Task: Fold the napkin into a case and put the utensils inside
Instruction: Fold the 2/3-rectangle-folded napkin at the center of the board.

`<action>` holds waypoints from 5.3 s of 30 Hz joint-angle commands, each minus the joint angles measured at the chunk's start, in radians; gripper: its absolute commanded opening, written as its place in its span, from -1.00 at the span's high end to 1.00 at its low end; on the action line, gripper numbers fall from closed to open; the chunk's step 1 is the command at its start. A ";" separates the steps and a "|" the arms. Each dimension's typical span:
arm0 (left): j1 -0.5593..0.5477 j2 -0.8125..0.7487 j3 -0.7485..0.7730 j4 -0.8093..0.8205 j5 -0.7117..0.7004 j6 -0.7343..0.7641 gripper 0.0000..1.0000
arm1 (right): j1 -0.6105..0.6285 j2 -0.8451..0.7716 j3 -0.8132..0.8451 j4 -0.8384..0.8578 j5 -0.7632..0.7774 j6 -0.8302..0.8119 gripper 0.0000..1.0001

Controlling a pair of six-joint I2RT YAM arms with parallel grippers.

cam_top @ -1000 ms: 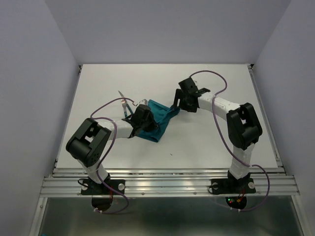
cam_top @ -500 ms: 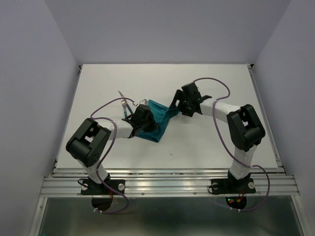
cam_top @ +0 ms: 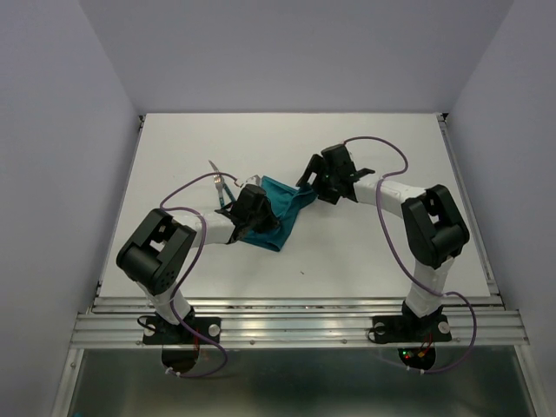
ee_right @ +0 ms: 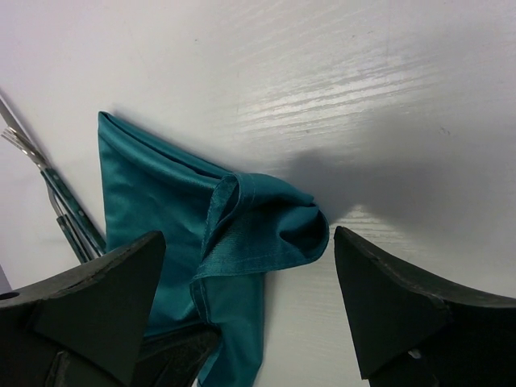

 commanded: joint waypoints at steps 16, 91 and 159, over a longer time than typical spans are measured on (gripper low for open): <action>0.004 -0.022 0.037 0.006 0.007 0.015 1.00 | 0.013 0.087 0.149 0.040 -0.014 0.053 -0.79; 0.004 -0.039 0.026 0.021 0.028 0.013 1.00 | 0.079 0.162 0.258 -0.128 0.191 -0.014 0.64; 0.017 0.078 0.064 -0.113 0.096 -0.033 0.43 | 0.088 0.185 0.410 -0.328 0.110 -0.332 0.99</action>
